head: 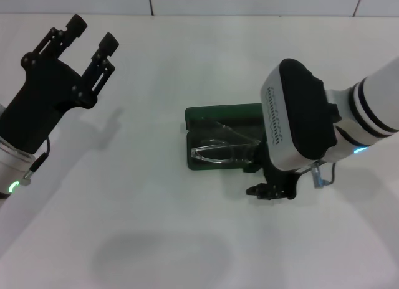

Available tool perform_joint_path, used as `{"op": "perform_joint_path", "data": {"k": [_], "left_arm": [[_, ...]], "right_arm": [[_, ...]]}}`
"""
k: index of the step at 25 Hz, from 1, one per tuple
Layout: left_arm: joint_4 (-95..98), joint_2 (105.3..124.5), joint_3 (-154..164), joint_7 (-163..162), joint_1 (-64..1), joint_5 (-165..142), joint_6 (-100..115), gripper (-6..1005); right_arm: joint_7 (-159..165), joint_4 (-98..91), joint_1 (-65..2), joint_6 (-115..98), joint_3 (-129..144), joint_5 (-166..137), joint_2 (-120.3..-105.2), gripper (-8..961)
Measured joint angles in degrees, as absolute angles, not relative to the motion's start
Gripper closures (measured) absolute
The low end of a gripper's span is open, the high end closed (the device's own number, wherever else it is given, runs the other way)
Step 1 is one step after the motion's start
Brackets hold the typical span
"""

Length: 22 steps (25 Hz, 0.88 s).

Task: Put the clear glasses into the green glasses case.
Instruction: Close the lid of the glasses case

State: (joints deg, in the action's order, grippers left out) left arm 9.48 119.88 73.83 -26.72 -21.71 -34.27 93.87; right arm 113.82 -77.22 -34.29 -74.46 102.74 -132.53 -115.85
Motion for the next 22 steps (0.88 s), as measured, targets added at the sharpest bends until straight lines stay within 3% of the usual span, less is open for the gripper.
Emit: {"op": "perform_joint_path", "data": {"k": [22], "left_arm": [[9.5,119.96,73.6,-28.0,-21.9,-34.2,93.9,431]], "right_arm": [[115.7,-80.9,-31.2,-73.1,102.7,-137.6,-116.01,603]]}}
